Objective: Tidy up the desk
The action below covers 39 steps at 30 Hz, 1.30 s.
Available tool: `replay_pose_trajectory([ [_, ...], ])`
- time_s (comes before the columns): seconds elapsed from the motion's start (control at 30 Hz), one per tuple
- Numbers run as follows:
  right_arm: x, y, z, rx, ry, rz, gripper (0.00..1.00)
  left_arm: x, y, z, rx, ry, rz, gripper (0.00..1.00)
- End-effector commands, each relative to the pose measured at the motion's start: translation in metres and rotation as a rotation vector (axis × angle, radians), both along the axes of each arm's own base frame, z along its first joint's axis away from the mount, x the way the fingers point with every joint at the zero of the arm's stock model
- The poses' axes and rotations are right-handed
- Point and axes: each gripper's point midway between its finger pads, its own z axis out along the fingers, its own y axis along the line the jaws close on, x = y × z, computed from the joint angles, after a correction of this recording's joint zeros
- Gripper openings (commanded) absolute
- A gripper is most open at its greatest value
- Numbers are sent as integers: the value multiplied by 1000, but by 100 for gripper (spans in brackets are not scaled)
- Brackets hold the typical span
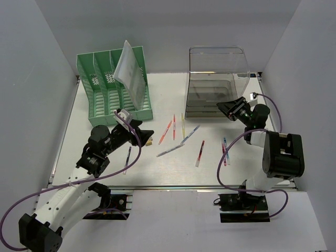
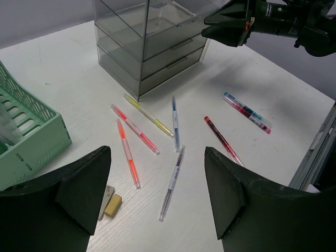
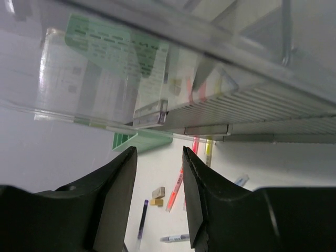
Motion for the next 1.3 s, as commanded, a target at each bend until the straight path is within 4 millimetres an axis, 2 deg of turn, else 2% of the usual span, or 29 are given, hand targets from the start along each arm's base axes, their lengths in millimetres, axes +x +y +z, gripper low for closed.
replay_pose_trajectory([
  [0.0,16,-4,30,24,-120,-26,46,0,0,-2,11,-7,1,82],
  [0.43,33,-7,31,50,-139,-41,43,1,0,-4,17,-5,1,82],
  [0.77,35,-8,30,68,-153,-54,36,1,0,-5,18,-4,-1,82],
  [0.97,35,-6,33,91,-168,-45,22,1,0,-6,18,-4,-2,82],
  [1.27,29,-7,33,99,-171,-49,10,0,-1,-7,16,-4,-10,82],
])
